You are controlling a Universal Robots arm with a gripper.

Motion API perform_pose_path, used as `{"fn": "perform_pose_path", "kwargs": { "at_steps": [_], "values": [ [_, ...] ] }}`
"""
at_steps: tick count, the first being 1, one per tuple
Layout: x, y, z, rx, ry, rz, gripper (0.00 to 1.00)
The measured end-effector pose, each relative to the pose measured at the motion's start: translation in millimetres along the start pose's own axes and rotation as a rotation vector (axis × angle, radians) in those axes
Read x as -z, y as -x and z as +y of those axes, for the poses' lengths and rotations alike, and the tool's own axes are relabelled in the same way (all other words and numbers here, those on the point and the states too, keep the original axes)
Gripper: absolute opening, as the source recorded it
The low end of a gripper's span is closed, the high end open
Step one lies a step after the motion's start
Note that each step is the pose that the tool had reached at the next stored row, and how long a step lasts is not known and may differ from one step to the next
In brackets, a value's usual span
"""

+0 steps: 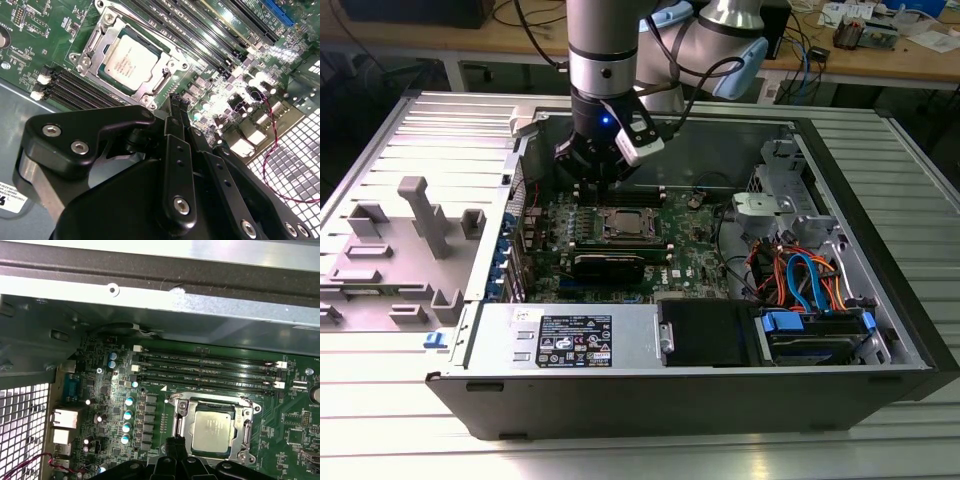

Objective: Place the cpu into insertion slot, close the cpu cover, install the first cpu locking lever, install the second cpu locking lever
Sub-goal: 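Install the first cpu locking lever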

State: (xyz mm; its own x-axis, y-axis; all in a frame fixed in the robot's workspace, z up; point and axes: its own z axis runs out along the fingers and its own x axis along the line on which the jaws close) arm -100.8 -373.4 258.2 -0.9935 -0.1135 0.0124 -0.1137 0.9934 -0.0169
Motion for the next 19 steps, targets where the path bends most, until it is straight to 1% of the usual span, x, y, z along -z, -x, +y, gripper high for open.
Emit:
{"fn": "perform_pose_path", "kwargs": {
  "at_steps": [4,6,10,12,15,18,19],
  "values": [
    [0.0,-0.6,-0.3,0.020,-0.0004,-0.0003,0.11],
    [-0.1,-9.1,0.7,0.025,-0.0003,-0.0004,0.11],
    [-0.1,-17.9,1.9,0.025,-0.0003,-0.0005,0.11],
    [-0.2,-21.0,3.7,0.025,-0.0003,-0.0005,0.11],
    [0.0,-20.7,9.1,0.022,-0.0004,-0.0004,0.11],
    [0.0,-20.4,12.5,0.010,-0.0002,-0.0002,0.11],
    [0.3,-20.1,15.7,0.009,-0.0013,-0.0002,0.11]
  ]
}}
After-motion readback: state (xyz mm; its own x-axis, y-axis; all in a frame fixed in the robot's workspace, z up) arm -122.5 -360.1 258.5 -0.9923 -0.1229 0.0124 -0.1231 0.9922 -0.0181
